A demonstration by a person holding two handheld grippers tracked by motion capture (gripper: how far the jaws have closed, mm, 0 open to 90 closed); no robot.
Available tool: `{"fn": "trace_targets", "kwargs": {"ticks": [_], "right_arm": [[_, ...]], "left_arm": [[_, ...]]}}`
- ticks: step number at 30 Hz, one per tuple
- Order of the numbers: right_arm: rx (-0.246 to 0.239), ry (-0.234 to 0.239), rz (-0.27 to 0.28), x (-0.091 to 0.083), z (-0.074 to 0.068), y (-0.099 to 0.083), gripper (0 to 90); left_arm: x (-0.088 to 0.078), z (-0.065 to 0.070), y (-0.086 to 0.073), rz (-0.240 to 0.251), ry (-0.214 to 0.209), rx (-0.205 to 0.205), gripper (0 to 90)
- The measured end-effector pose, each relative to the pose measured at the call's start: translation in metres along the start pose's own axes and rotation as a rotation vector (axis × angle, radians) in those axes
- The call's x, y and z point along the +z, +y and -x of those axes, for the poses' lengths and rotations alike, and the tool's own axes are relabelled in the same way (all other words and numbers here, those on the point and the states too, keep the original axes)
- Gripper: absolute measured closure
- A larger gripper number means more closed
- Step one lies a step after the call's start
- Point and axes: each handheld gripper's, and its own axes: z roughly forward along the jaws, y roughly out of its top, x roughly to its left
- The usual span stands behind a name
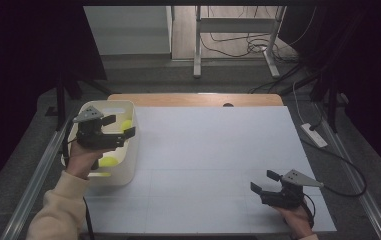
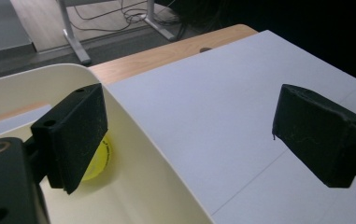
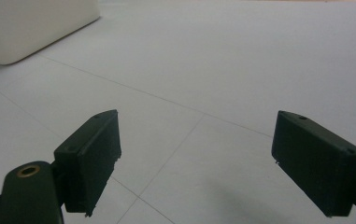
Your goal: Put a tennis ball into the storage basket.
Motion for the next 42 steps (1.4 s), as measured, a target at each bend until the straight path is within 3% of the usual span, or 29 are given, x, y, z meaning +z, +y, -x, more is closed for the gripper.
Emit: {"fn": "trace_targets", "kwargs": {"ticks": [15,30,35,42], "right_arm": [[-0.01,-0.005,-0.002,-0.002,0.0,-0.001,15.6],[-0.013,-0.003,-0.001,-0.003,-0.002,-0.001,15.7],[-0.012,-0.007,0.0,-0.004,-0.002,-0.002,15.6],[-0.013,-0.007,-0.001,-0.004,-0.003,-0.002,15.7]], "left_arm": [[0.004,0.029,-0.013,0.021,-0.061,0.056,11.2],[0.011,0.064,-0.026,0.028,-0.157,0.102,11.4],[0.014,0.08,-0.031,0.033,-0.216,0.15,11.6],[0.02,0.094,-0.039,0.011,-0.257,0.181,12.0]]}}
